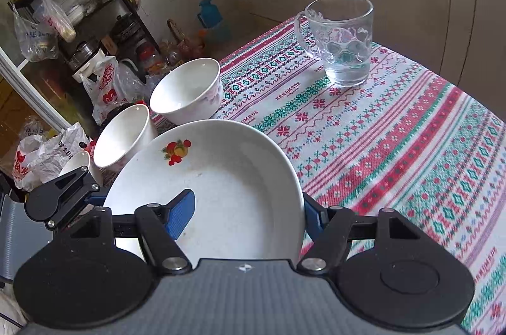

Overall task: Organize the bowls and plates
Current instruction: 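Lift the flowered plate with the right gripper and carry it to the plate stack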

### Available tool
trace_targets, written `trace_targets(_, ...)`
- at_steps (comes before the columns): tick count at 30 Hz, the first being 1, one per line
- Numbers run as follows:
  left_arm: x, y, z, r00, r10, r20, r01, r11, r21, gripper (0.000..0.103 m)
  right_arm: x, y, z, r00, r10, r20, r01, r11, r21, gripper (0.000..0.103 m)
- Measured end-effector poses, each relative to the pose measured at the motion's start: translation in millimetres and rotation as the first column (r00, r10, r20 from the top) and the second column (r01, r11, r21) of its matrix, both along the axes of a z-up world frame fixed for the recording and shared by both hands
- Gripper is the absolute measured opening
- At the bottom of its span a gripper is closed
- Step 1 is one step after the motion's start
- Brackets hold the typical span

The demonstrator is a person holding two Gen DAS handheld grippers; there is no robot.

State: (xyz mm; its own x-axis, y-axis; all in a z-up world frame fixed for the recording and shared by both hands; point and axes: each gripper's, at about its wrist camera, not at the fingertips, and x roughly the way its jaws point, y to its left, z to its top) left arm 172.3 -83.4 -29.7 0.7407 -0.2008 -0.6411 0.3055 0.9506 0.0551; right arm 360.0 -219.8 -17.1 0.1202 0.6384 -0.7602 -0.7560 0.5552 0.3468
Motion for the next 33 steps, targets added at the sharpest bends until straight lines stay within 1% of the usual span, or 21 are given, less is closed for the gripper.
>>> trace_targets(8,-15,-22,10,0.995,-0.101,0.022,0.1,0.995,0.013,0.098,-34,-42,12,0.995,-0.092,0.03,0.092,0.996,0.023,0.075)
trace_targets(17,-27,-49,12,0.977,-0.21,0.017,0.21,0.977,0.024,0.098,-69,-88,18,0.981,-0.189,0.052,0.188,0.982,0.031,0.075)
trace_targets(25,-37,-72,11,0.954,-0.299,0.014,0.299,0.954,0.033,0.098,-97,-127,14,0.959,-0.277,0.054,0.276,0.961,0.022,0.075)
trace_targets(33,-39,-85,6,0.941,-0.339,-0.003,0.339,0.94,0.037,0.098,-114,-153,4,0.941,-0.337,0.043,0.336,0.942,0.018,0.076)
